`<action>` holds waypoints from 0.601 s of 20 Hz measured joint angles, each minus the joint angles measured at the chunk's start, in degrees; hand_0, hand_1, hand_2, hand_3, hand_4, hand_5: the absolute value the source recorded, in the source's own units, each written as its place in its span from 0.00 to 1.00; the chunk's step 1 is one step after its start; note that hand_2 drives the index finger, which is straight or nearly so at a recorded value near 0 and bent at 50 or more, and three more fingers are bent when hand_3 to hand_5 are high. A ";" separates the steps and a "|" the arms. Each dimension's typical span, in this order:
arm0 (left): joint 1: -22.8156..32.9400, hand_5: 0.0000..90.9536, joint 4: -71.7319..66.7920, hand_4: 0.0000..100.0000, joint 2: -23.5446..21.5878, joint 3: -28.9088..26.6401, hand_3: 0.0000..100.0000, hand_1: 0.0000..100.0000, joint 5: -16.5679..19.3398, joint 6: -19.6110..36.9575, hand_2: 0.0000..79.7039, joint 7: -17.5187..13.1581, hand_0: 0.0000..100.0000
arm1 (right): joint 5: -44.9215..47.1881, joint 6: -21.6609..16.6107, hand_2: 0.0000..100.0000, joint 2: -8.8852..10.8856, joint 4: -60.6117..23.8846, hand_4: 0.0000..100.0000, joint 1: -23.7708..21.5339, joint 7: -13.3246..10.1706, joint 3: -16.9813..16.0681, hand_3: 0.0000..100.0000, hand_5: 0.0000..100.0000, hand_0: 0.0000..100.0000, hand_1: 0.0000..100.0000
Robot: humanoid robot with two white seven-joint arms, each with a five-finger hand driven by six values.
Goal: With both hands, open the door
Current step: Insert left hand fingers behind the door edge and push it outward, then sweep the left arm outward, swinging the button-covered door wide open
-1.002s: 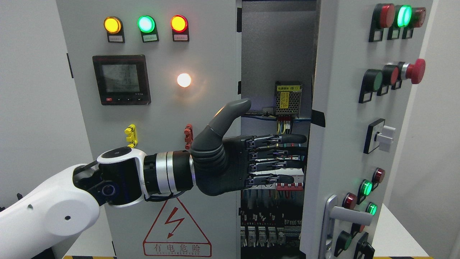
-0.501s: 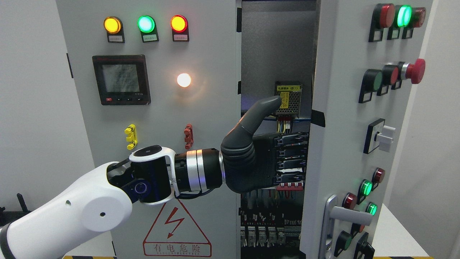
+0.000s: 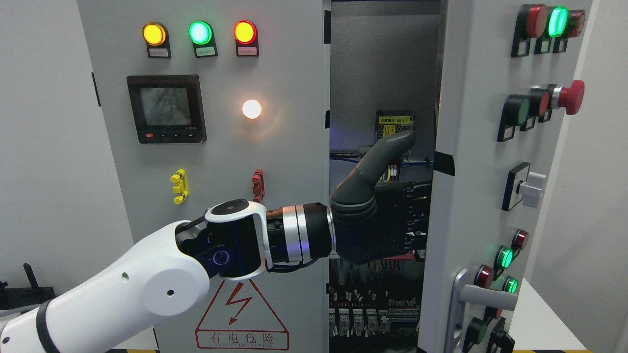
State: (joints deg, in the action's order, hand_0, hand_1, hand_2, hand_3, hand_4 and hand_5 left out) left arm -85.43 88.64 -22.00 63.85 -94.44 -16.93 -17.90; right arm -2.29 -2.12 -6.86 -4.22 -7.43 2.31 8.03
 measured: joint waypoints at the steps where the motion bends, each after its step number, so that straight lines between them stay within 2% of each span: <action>1: 0.00 0.00 -0.07 0.04 0.37 -0.02 0.00 0.00 0.02 0.10 0.00 0.00 0.00 | 0.00 0.00 0.00 0.00 0.00 0.00 0.00 0.00 0.00 0.00 0.00 0.00 0.00; 12: -0.42 0.00 -0.31 0.04 4.02 -0.52 0.00 0.00 0.04 -0.70 0.00 -0.44 0.00 | 0.00 0.00 0.00 0.00 0.00 0.00 -0.02 0.00 0.00 0.00 0.00 0.00 0.00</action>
State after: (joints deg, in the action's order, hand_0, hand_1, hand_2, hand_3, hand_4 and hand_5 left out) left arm -85.85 88.34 -17.98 63.33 -94.40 -17.63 -18.33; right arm -2.29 -2.12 -6.86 -4.22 -7.44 2.31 8.04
